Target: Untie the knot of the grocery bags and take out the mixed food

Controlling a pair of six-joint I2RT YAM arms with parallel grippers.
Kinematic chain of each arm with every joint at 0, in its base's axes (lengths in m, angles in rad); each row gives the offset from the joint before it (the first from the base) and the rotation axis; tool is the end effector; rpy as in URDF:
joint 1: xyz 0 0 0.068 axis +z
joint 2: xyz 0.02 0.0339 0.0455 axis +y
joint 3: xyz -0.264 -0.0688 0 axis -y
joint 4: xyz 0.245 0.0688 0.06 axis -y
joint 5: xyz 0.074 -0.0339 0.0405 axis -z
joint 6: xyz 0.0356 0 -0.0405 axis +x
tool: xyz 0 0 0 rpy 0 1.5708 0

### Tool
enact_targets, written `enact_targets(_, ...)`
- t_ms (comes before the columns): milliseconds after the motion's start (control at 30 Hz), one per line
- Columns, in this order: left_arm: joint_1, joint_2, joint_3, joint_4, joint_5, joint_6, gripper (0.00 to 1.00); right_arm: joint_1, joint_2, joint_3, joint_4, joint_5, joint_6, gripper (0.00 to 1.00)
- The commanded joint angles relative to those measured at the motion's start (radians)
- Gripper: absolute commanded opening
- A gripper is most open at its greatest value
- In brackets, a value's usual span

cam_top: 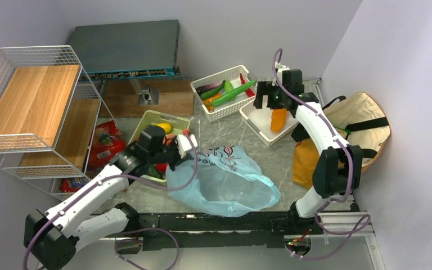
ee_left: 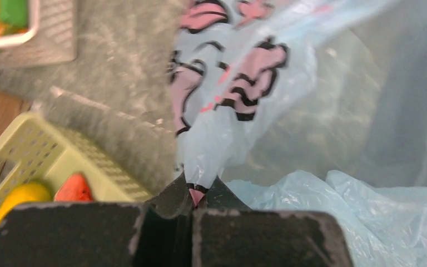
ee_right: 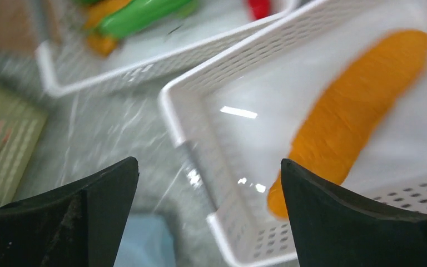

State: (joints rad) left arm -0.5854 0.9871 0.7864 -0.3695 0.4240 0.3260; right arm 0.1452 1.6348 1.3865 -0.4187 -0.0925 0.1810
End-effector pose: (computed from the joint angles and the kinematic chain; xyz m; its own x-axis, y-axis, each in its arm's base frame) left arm 0.1721 -0.1316 0.2863 -0.1725 0.4646 -0.8686 0.8946 0.4429 0.0592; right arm 0.3707 0.0575 0.3072 -0.6410 0.0874 -0.7626 -0.1022 0.9749 0.1976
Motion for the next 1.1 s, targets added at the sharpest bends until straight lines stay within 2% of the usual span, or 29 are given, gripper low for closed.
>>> enact_targets(0, -0.163, -0.055, -0.089, -0.051, 0.028, 0.302, 0.0, 0.012, -0.111, 0.032, -0.246, -0.439, -0.304, 0.96)
enact_targets(133, -0.284, 0.004, -0.165, -0.143, -0.005, 0.512, 0.0, 0.076, -0.163, 0.018, -0.49, -0.581, -0.508, 0.91)
enact_targets(267, -0.331, 0.026, -0.262, -0.081, -0.073, 0.626, 0.0, 0.269, -0.255, -0.158, -0.587, -0.569, -0.65, 0.84)
enact_targets(367, -0.352, 0.058, -0.299, -0.029, -0.116, 0.665, 0.09, 0.427, -0.302, -0.31, -0.526, -0.462, -0.684, 0.81)
enact_targets(467, -0.358, 0.104, -0.303, -0.038, -0.125, 0.683, 0.23, 0.517, -0.278, -0.393, -0.489, -0.341, -0.75, 0.81)
enact_targets(700, -0.36, 0.075, -0.332, -0.029, -0.152, 0.709, 0.37, 0.52, -0.182, -0.479, -0.349, -0.092, -0.786, 0.76)
enact_targets(767, -0.36, 0.068, -0.324, -0.026, -0.156, 0.701, 0.4, 0.5, -0.194, -0.445, -0.361, -0.081, -0.766, 0.77)
enact_targets(833, -0.361, 0.078, -0.312, -0.013, -0.165, 0.684, 0.4, 0.453, -0.248, -0.35, -0.42, -0.131, -0.716, 0.82)
enact_targets(933, -0.36, 0.124, -0.269, 0.008, -0.171, 0.645, 0.41, 0.361, -0.302, -0.099, -0.541, -0.174, -0.607, 0.92)
enact_targets(1067, -0.36, 0.211, -0.197, 0.043, -0.174, 0.576, 0.43, 0.235, -0.348, 0.142, -0.692, -0.095, -0.498, 0.96)
